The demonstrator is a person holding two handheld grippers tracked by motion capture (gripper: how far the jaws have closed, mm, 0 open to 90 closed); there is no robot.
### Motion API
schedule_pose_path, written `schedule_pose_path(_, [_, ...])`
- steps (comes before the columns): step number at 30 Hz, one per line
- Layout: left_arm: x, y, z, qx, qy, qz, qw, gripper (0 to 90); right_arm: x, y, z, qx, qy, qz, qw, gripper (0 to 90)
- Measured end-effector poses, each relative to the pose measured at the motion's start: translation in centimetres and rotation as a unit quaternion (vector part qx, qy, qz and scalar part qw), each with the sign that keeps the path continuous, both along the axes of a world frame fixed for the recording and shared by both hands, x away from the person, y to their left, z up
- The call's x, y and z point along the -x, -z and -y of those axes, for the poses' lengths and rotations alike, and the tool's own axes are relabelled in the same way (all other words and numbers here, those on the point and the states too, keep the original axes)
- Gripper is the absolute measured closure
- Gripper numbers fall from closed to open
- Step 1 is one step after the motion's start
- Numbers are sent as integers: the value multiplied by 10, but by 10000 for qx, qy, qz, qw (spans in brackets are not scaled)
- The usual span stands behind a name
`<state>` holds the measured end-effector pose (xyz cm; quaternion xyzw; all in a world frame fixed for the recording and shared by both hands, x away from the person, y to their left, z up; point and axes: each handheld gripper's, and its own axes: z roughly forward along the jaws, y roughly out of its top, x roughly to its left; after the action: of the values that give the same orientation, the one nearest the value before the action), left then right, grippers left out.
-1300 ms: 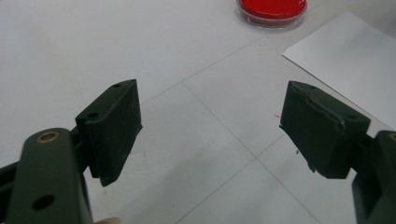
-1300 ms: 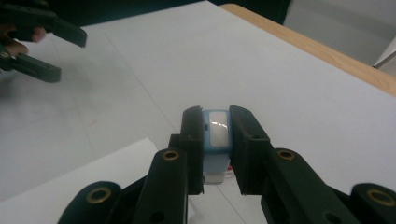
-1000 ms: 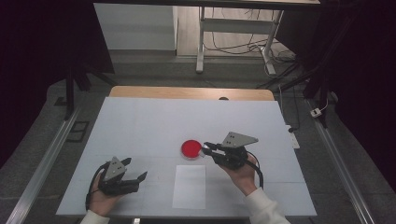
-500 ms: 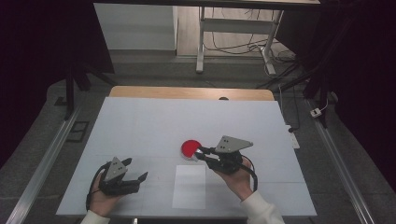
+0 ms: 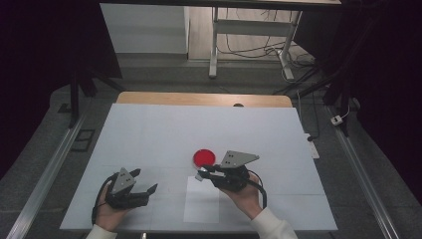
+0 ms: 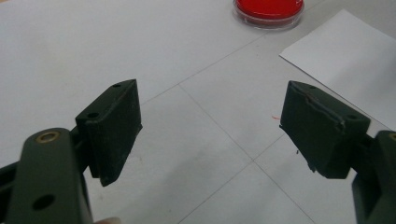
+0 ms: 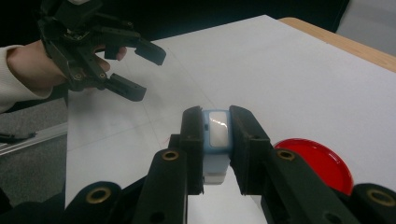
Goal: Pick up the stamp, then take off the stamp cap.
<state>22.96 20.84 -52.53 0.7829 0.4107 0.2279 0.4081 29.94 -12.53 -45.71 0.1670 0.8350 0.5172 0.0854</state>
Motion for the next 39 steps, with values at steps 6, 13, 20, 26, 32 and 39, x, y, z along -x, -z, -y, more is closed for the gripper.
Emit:
schedule_pose_path(6, [0, 0, 1, -20, 4, -5, 10000, 204, -1, 1, 1, -23, 38, -12, 10000, 750])
schedule_pose_path(13, [0, 0, 1, -22, -6, -2, 10000, 204, -1, 1, 2, -28, 65, 8, 10000, 750])
schedule_pose_path(20, [0, -3, 3, -33, -15, 44, 10000, 204, -4, 1, 6, -102, 118, -19, 9999, 750])
schedule_pose_path(26, [-2, -9, 13, -144, 23, 143, 9998, 203, -6, -1, 17, -287, 286, -36, 9992, 750])
schedule_pose_path(32, [-3, -13, 21, -211, 60, 177, 9996, 203, -8, 0, 25, -329, 442, -30, 9985, 750])
schedule_pose_path(39, [-2, -22, 34, -250, 139, 238, 9993, 203, -9, 2, 28, -311, 517, -23, 9982, 750])
